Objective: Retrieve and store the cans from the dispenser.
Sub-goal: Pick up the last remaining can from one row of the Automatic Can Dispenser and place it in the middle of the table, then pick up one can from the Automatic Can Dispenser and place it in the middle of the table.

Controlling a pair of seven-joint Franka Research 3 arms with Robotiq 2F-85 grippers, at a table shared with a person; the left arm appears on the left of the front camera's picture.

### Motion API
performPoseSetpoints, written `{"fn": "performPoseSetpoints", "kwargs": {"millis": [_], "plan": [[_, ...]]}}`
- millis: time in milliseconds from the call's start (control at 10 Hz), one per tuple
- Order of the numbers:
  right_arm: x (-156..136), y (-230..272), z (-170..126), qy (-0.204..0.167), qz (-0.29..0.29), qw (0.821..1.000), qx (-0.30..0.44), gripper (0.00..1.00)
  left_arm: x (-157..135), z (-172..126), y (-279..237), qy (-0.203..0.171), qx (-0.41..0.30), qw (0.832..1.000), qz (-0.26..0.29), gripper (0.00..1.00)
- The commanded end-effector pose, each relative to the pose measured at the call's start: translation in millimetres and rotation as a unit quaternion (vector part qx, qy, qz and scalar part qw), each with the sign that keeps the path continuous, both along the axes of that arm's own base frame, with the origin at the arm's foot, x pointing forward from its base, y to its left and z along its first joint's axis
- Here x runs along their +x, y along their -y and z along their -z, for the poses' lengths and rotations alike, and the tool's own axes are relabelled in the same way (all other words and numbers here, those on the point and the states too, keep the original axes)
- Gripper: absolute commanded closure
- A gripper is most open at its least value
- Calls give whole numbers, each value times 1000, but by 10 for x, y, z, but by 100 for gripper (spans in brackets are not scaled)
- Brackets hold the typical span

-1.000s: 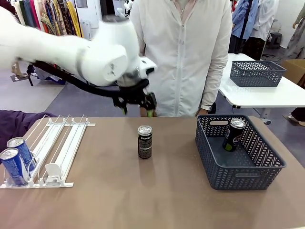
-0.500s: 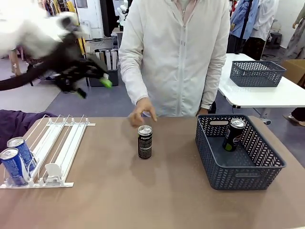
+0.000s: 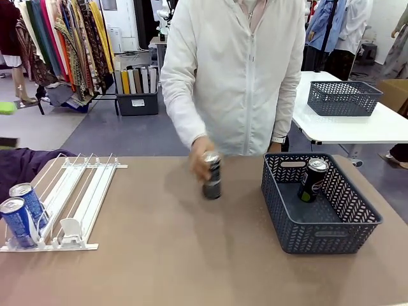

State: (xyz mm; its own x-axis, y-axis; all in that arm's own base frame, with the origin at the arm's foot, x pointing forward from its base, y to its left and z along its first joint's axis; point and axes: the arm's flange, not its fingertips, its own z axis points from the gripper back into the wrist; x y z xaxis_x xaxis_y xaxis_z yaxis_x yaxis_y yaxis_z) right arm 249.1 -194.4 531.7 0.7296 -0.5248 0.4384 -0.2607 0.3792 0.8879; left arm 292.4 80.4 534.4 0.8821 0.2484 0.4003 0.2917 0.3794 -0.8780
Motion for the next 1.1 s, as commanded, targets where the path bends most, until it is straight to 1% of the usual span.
{"fn": "performPoseSetpoints", "kwargs": {"millis": [0, 200, 300, 400, 500, 1000], "plan": [[31, -6, -37, 17, 3, 1000, 6, 0, -134, 586, -135, -31, -40, 999, 4, 0], [31, -6, -37, 17, 3, 1000, 6, 0, -176, 800, -412, -57, -51, 997, -6, 0], [31, -6, -37, 17, 3, 1000, 6, 0, -192, 813, -434, -46, -66, 997, -18, 0], [31, -6, -37, 17, 3, 1000, 6, 0, -201, 817, -403, -45, -77, 994, -56, 0], [31, -6, -37, 17, 3, 1000, 6, 0, -96, 761, -661, -62, -61, 996, -12, 0], [31, -6, -37, 17, 3, 1000, 6, 0, -96, 761, -661, -62, -61, 996, -12, 0]]}}
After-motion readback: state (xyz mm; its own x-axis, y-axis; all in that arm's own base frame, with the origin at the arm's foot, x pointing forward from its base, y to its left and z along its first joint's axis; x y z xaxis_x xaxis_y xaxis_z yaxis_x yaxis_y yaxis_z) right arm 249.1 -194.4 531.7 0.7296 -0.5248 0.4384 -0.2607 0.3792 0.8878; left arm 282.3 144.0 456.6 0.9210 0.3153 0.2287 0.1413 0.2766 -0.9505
